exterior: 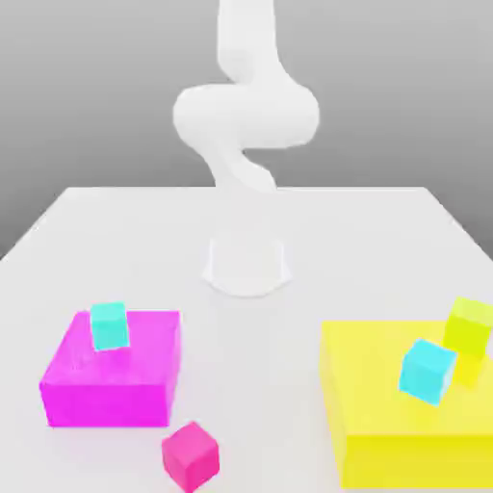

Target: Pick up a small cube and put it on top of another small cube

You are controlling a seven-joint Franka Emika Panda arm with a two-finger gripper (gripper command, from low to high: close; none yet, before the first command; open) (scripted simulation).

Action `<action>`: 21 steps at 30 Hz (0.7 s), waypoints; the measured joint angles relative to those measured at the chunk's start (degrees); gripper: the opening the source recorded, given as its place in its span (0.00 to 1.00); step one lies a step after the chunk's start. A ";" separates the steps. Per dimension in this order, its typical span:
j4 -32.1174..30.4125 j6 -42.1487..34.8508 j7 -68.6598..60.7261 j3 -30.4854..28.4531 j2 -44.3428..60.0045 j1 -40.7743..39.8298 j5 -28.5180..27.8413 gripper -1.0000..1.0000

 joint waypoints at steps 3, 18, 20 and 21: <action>-1.25 2.54 -6.90 -3.38 6.53 2.77 1.78 0.50; -7.21 14.69 -40.84 -12.76 37.83 9.03 11.87 0.50; -8.04 16.41 -44.68 -12.79 41.83 8.61 12.27 0.50; -8.47 17.31 -46.42 -12.77 43.78 8.30 12.21 0.50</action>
